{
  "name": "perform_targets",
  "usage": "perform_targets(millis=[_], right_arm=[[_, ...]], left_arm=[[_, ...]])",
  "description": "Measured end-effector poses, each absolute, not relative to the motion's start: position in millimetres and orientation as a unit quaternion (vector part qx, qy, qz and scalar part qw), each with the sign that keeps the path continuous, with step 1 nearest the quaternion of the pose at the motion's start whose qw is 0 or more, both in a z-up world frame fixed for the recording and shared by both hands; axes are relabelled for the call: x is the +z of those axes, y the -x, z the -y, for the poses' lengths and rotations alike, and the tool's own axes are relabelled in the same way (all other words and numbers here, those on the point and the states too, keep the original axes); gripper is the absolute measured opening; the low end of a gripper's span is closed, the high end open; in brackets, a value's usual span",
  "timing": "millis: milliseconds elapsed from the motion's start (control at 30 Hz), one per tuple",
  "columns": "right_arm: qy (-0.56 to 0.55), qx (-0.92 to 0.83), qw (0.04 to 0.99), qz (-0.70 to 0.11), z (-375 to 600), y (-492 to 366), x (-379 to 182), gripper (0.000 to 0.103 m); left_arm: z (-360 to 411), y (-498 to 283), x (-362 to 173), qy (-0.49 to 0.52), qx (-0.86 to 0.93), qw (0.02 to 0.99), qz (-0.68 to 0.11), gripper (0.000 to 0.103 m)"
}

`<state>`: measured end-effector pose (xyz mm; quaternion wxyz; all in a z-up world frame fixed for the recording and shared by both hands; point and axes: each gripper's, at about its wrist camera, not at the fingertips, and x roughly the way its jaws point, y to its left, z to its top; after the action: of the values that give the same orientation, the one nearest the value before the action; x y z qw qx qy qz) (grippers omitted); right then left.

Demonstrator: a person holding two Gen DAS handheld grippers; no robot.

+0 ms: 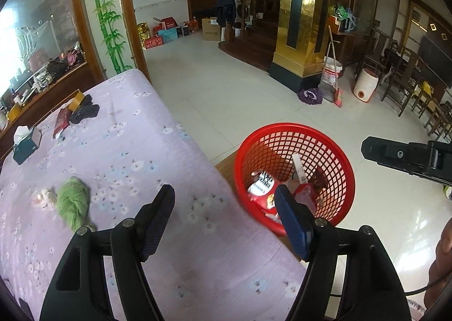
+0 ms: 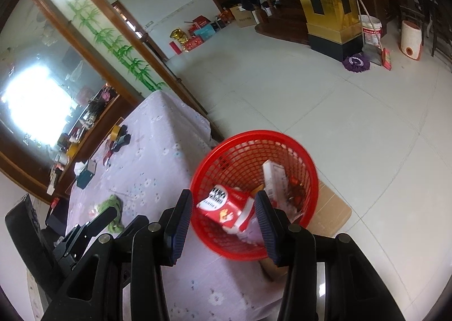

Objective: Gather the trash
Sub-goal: 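Move both open tools back over the bed toward the towel, then grasp the green towel with the right tool while the left tool grasps the white plastic bag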

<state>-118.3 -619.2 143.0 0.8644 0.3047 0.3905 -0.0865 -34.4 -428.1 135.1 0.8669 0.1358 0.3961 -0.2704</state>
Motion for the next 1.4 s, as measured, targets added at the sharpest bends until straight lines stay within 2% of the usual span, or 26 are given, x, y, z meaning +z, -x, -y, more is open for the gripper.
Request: perform_targets(millis=[500, 933, 1400], right_arm=[[-0.278, -0.05, 0.863, -0.418, 544.8, 105.1, 141.9, 0.049], [-0.25, 0.011, 0.853, -0.458, 461.8, 61.7, 124.2, 0.05], [-0.169, 0.112, 0.838, -0.507, 339.3, -46.4, 88.3, 0.063]], left_arm=[[356.4, 35.3, 134.7, -0.119, -0.232, 0.879, -0.4, 0.072], [259.7, 21.7, 121.3, -0.087, -0.16, 0.886, -0.427, 0.072], [96.4, -28.0, 91.7, -0.008, -0.032, 0.878, -0.477, 0.072]])
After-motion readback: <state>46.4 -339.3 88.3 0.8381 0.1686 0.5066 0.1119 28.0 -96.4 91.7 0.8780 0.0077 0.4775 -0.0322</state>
